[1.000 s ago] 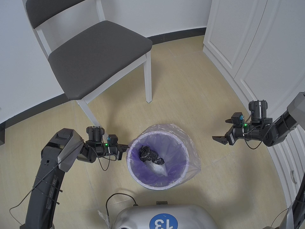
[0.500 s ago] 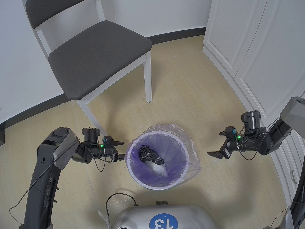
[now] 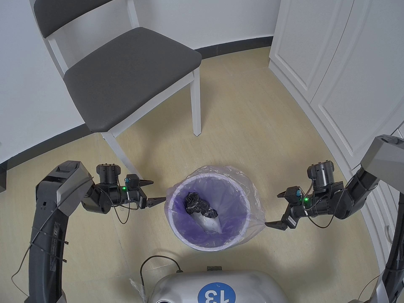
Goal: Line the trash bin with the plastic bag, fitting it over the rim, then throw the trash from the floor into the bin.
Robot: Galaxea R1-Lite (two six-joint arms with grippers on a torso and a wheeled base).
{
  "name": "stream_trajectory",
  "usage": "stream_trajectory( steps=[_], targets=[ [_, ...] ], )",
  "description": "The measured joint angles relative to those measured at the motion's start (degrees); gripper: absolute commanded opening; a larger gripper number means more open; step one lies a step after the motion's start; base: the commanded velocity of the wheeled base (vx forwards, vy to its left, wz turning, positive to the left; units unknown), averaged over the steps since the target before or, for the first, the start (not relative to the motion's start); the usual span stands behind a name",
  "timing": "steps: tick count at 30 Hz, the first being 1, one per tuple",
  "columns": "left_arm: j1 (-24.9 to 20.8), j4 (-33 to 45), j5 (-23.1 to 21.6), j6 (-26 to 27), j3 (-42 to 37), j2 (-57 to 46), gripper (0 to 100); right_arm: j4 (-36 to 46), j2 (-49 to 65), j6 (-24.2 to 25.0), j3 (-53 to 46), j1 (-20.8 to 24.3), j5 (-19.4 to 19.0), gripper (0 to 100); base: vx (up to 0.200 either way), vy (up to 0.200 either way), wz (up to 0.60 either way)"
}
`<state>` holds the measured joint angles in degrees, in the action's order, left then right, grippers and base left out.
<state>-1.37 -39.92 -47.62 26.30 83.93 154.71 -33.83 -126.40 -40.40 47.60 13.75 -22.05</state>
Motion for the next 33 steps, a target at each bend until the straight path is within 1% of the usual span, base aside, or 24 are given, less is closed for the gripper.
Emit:
stream_trajectory(
  steps=[9,10,22,27,30,31,33],
  targets=[
    [2.40,-7.58,0.32,-0.13,-9.00,-4.71,100,0.48,-5.96,-0.11,6.00,1.46,0.02,100,0.000,0.000,0.00],
    [2.66,-8.57,0.33,-0.22,-10.05,-5.23,100,0.55,-6.70,-0.11,6.58,1.68,0.02,0,0.000,0.000,0.00],
    [3.73,-16.65,0.22,-0.95,-19.10,-9.48,100,0.82,-10.95,0.24,10.83,1.95,0.00,0,0.000,0.000,0.00],
    [4.53,-20.97,0.16,-1.26,-23.74,-11.33,100,1.71,-12.21,0.30,13.69,1.55,-0.04,0,0.000,0.000,0.00],
    [4.94,-23.00,0.18,-1.80,-26.31,-12.43,100,2.19,-12.57,0.20,13.75,1.16,-0.50,0,0.000,0.000,0.00],
    [5.05,-23.65,0.16,-1.96,-27.08,-12.79,100,2.06,-12.51,0.11,13.19,1.07,-0.74,100,0.000,0.000,0.00],
    [5.35,-25.08,0.16,-2.22,-28.48,-13.34,100,1.89,-11.97,-0.20,11.68,0.91,-1.16,100,0.000,0.000,0.00]
  ],
)
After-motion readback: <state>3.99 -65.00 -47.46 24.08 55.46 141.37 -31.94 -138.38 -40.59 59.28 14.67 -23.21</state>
